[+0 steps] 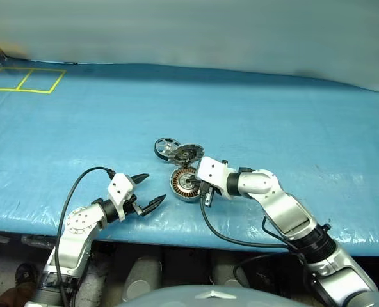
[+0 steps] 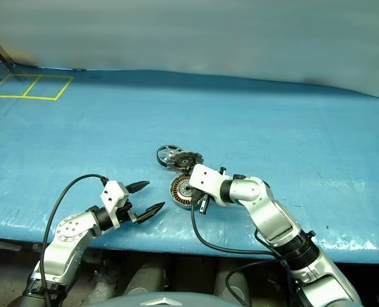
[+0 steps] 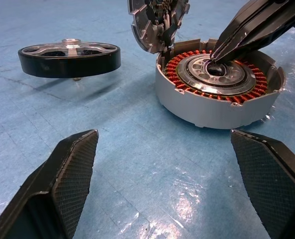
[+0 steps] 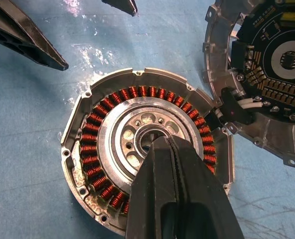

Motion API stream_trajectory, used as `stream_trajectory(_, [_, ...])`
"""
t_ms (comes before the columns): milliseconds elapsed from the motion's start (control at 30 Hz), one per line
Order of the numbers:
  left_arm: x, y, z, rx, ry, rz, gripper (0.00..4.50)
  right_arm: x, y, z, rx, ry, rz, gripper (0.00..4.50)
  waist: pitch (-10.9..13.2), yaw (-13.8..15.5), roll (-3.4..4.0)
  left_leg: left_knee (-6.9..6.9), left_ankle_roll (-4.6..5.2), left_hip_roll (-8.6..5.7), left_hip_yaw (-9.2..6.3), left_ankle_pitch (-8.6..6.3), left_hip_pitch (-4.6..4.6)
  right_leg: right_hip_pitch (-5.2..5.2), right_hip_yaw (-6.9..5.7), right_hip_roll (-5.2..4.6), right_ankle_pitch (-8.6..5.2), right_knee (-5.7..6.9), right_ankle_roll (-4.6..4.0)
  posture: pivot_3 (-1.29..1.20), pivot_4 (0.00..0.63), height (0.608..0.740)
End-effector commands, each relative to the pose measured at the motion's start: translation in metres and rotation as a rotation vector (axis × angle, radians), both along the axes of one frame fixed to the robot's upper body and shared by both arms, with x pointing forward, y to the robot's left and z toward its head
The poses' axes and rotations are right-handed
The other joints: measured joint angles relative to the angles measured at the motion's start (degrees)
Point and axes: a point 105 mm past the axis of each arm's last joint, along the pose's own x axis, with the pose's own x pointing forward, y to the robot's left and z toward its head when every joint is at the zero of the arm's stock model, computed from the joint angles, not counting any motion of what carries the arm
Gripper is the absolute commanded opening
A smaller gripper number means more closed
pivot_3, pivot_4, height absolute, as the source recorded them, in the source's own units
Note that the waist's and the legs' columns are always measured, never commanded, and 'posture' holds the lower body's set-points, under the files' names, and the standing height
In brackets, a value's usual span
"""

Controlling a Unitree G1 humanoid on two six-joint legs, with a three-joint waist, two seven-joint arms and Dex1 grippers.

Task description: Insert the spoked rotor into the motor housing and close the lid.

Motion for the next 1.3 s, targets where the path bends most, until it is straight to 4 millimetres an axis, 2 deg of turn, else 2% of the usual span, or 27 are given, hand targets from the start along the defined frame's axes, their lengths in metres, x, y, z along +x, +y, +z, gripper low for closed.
stream_trajectory(33, [0.002, -0.001, 0.008, 0.009, -0.04, -0.009, 4.5, 0.002, -0.004, -0.008, -0.035, 0.009, -0.014, 0.01, 0.0, 0.0, 0.0, 0.0, 0.0, 0.0, 0.0, 0.0, 0.02, 0.02, 0.0, 0.0, 0.0, 0.0, 0.0, 0.0, 0.15, 0.74])
stream_trajectory(433, [0.001, -0.003, 0.007, 0.005, -0.037, -0.013, 4.5, 0.002, -0.012, -0.028, -0.109, 0.074, -0.05, 0.01, -0.1, 0.0, -0.01, 0.1, 0.0, 0.01, -0.01, 0.0, 0.24, 0.04, 0.0, 0.0, 0.0, 0.01, 0.0, 0.0, 0.15, 0.74])
stream_trajectory(867, [-0.001, -0.004, 0.006, 0.0, -0.032, -0.012, 4.5, -0.007, -0.019, -0.05, -0.168, 0.155, -0.065, 0.01, -0.4, 0.0, -0.03, 0.12, -0.01, 0.01, -0.01, 0.0, 0.29, 0.06, 0.01, -0.01, 0.0, 0.02, 0.0, 0.0, 0.15, 0.74])
stream_trajectory(1300, [0.0, -0.004, 0.006, 0.0, -0.032, -0.012, 4.5, -0.01, -0.021, -0.058, -0.181, 0.184, -0.083, 0.01, -0.9, 0.1, -0.04, 0.12, -0.27, 0.01, -0.02, -0.16, 0.32, 0.09, 0.01, -0.03, -0.01, 0.01, -0.01, 0.0, 0.15, 0.74])
